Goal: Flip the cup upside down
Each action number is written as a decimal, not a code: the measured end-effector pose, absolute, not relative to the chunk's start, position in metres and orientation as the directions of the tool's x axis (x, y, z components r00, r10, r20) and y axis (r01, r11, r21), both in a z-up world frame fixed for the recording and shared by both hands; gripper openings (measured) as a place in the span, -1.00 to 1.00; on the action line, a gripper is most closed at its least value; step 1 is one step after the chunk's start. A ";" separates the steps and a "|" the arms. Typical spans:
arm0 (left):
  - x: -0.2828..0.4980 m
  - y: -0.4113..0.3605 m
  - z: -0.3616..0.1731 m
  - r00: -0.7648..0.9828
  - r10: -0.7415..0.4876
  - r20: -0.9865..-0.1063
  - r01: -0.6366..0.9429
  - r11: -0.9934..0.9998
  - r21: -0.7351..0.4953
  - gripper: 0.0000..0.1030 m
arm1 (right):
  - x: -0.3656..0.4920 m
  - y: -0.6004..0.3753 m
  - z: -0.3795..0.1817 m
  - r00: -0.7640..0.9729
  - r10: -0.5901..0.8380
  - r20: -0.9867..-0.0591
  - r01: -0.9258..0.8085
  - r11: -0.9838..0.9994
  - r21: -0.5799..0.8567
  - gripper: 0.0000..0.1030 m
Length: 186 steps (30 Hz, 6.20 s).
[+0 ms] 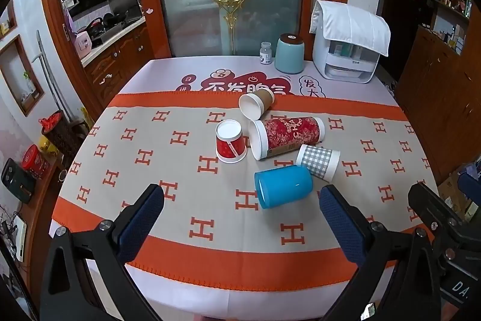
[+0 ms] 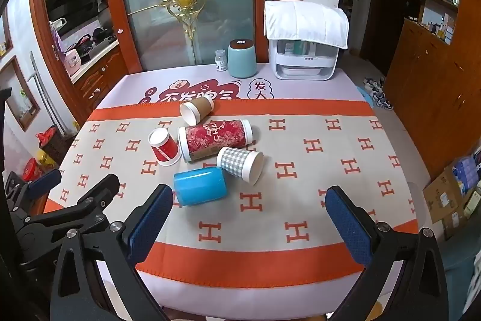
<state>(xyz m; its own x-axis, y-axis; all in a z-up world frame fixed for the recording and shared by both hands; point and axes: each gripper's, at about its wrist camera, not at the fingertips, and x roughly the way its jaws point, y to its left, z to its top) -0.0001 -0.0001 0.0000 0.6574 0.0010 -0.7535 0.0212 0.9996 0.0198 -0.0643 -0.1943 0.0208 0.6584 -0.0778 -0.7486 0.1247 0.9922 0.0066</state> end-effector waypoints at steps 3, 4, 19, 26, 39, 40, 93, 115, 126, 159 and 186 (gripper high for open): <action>-0.001 -0.001 0.000 0.657 -0.005 -0.754 0.025 1.000 0.015 0.98 | -0.065 -0.194 0.022 0.659 -0.076 -0.749 0.123 0.992 0.008 1.00; -0.005 0.001 -0.001 0.656 -0.007 -0.755 0.027 1.000 0.013 0.98 | -0.065 -0.194 0.022 0.659 -0.079 -0.748 0.123 0.992 0.004 1.00; -0.001 0.002 0.002 0.638 -0.039 -0.769 0.045 0.999 -0.013 0.98 | -0.066 -0.187 0.022 0.667 -0.068 -0.742 0.119 0.993 0.016 1.00; -0.001 0.001 0.001 0.636 -0.038 -0.771 0.044 0.999 -0.014 0.98 | -0.069 -0.188 0.021 0.665 -0.053 -0.745 0.116 0.993 0.033 1.00; -0.001 0.002 0.001 0.635 -0.039 -0.771 0.042 0.999 -0.015 0.98 | -0.070 -0.187 0.022 0.664 -0.051 -0.746 0.116 0.993 0.035 1.00; -0.002 0.003 0.001 0.637 -0.040 -0.770 0.042 0.999 -0.017 0.98 | -0.070 -0.188 0.022 0.664 -0.051 -0.746 0.117 0.993 0.036 1.00; -0.019 0.014 -0.005 0.635 -0.014 -0.772 0.015 1.000 -0.006 0.98 | -0.083 -0.178 0.003 0.659 -0.027 -0.752 0.104 0.993 0.055 1.00; 0.023 -0.002 0.002 0.587 -0.165 -0.793 0.175 0.982 -0.075 0.98 | -0.058 -0.195 0.026 0.628 -0.012 -0.778 0.099 0.993 0.064 1.00; 0.076 -0.017 -0.027 0.483 -0.236 -0.843 0.407 0.913 -0.022 0.98 | -0.014 -0.209 0.007 0.550 -0.076 -0.832 0.239 0.969 0.070 0.93; 0.149 -0.118 -0.201 0.219 -0.005 -0.976 0.871 0.451 0.193 0.80 | 0.010 -0.233 -0.226 0.234 0.043 -0.971 0.589 0.789 0.177 0.64; 0.181 -0.108 -0.182 -0.041 -0.033 -0.999 0.701 0.711 -0.052 0.36 | -0.007 -0.244 -0.232 0.244 0.053 -0.968 0.614 0.765 0.197 0.59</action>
<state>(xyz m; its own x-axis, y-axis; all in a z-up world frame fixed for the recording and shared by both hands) 0.1811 -0.1083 -0.1820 -0.0409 -0.0325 -0.9986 0.7014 0.7109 -0.0519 -0.0075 -0.2445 -0.2317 0.2438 0.0532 -0.9684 0.6136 0.7647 0.1965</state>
